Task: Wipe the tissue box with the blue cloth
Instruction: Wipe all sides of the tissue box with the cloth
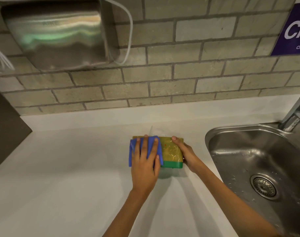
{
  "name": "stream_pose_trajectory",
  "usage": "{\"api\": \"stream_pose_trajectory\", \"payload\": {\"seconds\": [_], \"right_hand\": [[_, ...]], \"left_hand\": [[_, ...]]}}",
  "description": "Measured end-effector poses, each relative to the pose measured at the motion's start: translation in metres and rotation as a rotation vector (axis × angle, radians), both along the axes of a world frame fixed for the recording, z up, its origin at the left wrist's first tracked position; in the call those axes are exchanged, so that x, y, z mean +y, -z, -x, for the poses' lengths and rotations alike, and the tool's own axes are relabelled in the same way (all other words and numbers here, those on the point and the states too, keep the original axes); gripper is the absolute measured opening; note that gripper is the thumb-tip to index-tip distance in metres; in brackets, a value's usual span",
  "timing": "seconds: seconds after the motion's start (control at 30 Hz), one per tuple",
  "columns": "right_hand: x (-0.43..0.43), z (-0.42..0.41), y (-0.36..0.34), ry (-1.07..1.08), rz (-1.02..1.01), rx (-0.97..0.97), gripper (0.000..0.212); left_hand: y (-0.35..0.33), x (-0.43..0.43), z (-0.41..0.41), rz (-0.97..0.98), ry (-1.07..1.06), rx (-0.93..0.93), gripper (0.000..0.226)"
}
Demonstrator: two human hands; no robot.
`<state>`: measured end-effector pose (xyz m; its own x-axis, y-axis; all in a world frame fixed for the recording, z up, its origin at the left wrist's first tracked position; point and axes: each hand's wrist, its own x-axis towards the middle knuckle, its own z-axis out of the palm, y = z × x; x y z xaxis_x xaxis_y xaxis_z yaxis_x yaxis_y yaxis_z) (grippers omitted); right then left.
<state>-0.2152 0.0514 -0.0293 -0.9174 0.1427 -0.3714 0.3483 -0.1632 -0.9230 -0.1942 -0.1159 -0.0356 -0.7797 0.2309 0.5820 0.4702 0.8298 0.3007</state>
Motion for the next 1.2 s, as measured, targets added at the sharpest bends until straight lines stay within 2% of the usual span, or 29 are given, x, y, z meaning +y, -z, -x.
{"api": "stream_pose_trajectory", "payload": {"seconds": [0.07,0.23,0.37,0.5,0.67,0.8,0.9,1.07,1.2], "right_hand": [[0.002,-0.001,0.000,-0.007,-0.010,-0.004,0.082],[0.000,0.000,0.002,0.007,-0.010,-0.016,0.067],[-0.003,0.000,-0.002,0.000,-0.011,-0.014,0.069],[-0.003,-0.004,-0.003,-0.002,-0.013,-0.009,0.085],[-0.016,-0.003,-0.002,0.050,-0.008,-0.030,0.084],[-0.017,-0.001,0.000,0.067,-0.035,-0.008,0.095],[-0.014,-0.003,0.000,0.069,-0.018,-0.003,0.090],[-0.019,-0.005,-0.003,0.079,0.012,-0.031,0.085],[-0.012,-0.007,-0.007,0.022,0.050,-0.037,0.098]], "left_hand": [[0.011,-0.013,-0.003,0.036,0.033,0.039,0.048],[-0.003,-0.014,0.007,-0.178,-0.217,-0.071,0.050],[-0.009,0.015,-0.002,-0.036,-0.105,-0.045,0.049],[0.003,-0.002,-0.005,0.077,-0.026,0.004,0.052],[-0.017,0.014,0.005,-0.195,-0.266,-0.132,0.051],[-0.009,0.033,-0.011,-0.006,-0.084,-0.055,0.050],[0.002,0.010,-0.012,0.065,-0.034,-0.039,0.054],[-0.016,0.003,0.010,-0.237,-0.264,-0.167,0.057],[-0.015,0.016,0.004,-0.202,-0.201,-0.127,0.055]]}}
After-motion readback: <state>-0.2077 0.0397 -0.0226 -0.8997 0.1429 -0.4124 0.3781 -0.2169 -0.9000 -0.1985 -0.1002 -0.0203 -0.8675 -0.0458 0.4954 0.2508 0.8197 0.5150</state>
